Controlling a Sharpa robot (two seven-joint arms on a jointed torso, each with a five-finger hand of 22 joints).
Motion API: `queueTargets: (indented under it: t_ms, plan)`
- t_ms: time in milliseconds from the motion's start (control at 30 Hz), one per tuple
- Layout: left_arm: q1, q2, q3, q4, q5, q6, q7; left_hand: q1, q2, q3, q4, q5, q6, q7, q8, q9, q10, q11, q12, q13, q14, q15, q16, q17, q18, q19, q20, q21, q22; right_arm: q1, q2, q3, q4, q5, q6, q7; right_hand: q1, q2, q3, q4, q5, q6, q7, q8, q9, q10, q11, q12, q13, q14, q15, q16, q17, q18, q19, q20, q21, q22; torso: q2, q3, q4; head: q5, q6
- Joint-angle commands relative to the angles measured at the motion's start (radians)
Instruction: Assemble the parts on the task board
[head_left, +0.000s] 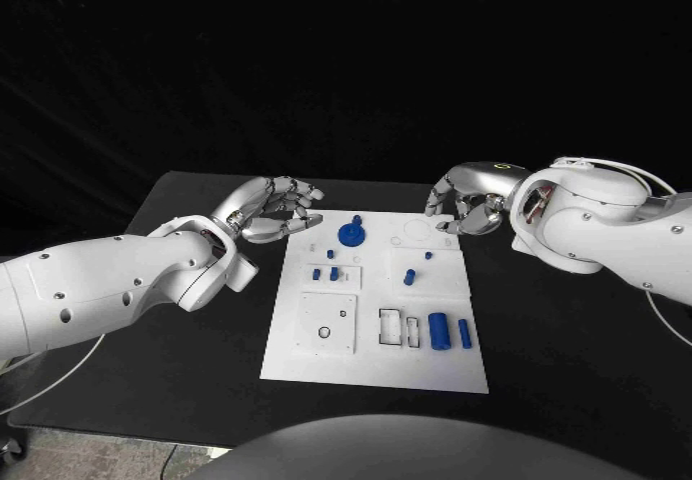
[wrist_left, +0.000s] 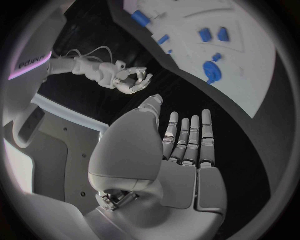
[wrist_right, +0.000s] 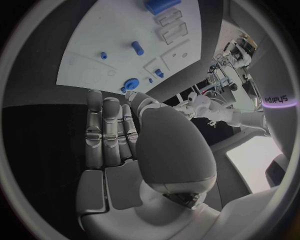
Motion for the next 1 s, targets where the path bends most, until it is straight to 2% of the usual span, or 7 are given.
queueTargets:
  t_ms: [33,100,233,300,633,800,1000]
  plan:
    - [0.000,-0.015,-0.001,0.044,0.379,0.102,0.125,-0.018,0.019,-0.041,0.001,0.030,-0.027,0.009,0.025,-0.007,-0.011,0.012,0.011,-0.026,-0.004,0.012,-0.015,-0.030,-0.014,-0.003,0.015,-0.026,-0.020,-0.018,0.006,-0.001,-0.015,-0.221,0.029,-0.018,-0.018,-0.002,0.008,-0.001,0.007,-0.014,-0.005,0.010,0.009,0.000,-0.003,-0.010,-0.016,-0.005,-0.002,-0.001,-0.003,0.019,0.001,0.002,-0.010,0.014,-0.002,-0.0090,0.0105,-0.004,0.000]
    - [-0.001,-0.024,-0.002,0.065,0.415,0.118,0.134,-0.014,0.035,-0.075,0.001,0.038,-0.046,0.008,0.055,-0.015,-0.021,0.015,0.020,-0.058,-0.005,0.015,-0.028,-0.062,-0.011,-0.005,0.024,-0.055,-0.043,-0.032,0.010,-0.001,-0.026,-0.254,0.022,-0.015,-0.032,-0.009,0.007,0.002,0.001,-0.028,-0.007,0.010,0.012,0.000,-0.005,-0.015,-0.025,-0.001,-0.003,0.004,-0.003,0.019,0.004,0.003,-0.014,0.013,-0.003,-0.0083,0.0110,-0.004,0.000]
    - [-0.001,-0.039,-0.003,0.093,0.449,0.132,0.147,-0.009,0.053,-0.106,0.001,0.043,-0.065,0.008,0.083,-0.025,-0.029,0.020,0.030,-0.092,-0.004,0.020,-0.036,-0.092,-0.006,-0.003,0.033,-0.079,-0.063,-0.059,0.018,-0.001,-0.048,-0.287,0.014,-0.016,-0.057,-0.019,0.006,0.005,-0.037,-0.079,-0.043,-0.009,0.010,-0.010,0.005,-0.028,-0.049,0.009,0.003,0.015,-0.002,0.018,0.014,0.006,-0.027,0.008,-0.003,-0.0083,0.0096,0.000,0.000]
    - [-0.001,-0.044,-0.003,0.099,0.456,0.135,0.150,-0.004,0.062,-0.117,0.001,0.047,-0.072,0.008,0.096,-0.030,-0.031,0.021,0.036,-0.106,-0.001,0.021,-0.036,-0.104,-0.003,0.001,0.037,-0.087,-0.071,-0.070,0.022,-0.001,-0.058,-0.294,0.012,-0.016,-0.059,-0.020,0.006,0.005,-0.039,-0.080,-0.046,-0.009,0.010,-0.012,0.006,-0.030,-0.053,0.009,0.003,0.014,-0.003,0.018,0.015,0.006,-0.029,0.007,-0.003,-0.0080,0.0097,0.001,0.000]
    - [-0.001,-0.051,-0.004,0.106,0.467,0.147,0.157,0.012,0.079,-0.150,0.001,0.054,-0.102,0.001,0.129,-0.047,-0.036,0.029,0.056,-0.144,0.010,0.026,-0.029,-0.131,0.003,0.022,0.051,-0.103,-0.087,-0.129,0.045,-0.001,-0.106,-0.302,-0.028,0.002,-0.066,-0.011,0.022,-0.003,-0.009,-0.040,-0.029,0.008,0.020,0.005,-0.001,-0.033,-0.077,0.020,-0.002,0.032,0.003,0.020,0.030,0.004,-0.041,0.006,-0.002,-0.0075,0.0072,-0.003,0.000]
    - [-0.001,-0.050,-0.004,0.108,0.468,0.155,0.156,0.022,0.085,-0.162,0.000,0.060,-0.112,0.001,0.145,-0.054,-0.038,0.030,0.066,-0.161,0.019,0.029,-0.022,-0.142,0.007,0.034,0.057,-0.107,-0.093,-0.162,0.064,-0.001,-0.144,-0.281,-0.050,0.022,-0.077,-0.009,0.041,-0.005,0.011,-0.033,-0.015,-0.008,0.016,0.027,-0.001,-0.039,-0.099,0.029,-0.004,0.042,0.005,0.019,0.041,0.001,-0.046,0.009,-0.003,-0.0075,0.0079,-0.003,0.000]
    - [-0.001,-0.045,-0.004,0.108,0.468,0.164,0.150,0.034,0.095,-0.172,0.000,0.067,-0.118,0.006,0.162,-0.061,-0.041,0.031,0.076,-0.177,0.027,0.031,-0.017,-0.152,0.010,0.044,0.064,-0.112,-0.099,-0.183,0.080,0.000,-0.177,-0.255,-0.075,0.043,-0.083,-0.009,0.059,-0.011,0.026,-0.025,-0.004,-0.023,0.011,0.049,0.004,-0.046,-0.119,0.033,-0.002,0.047,0.004,0.019,0.049,0.001,-0.050,0.013,-0.003,-0.0077,0.0078,-0.009,0.000]
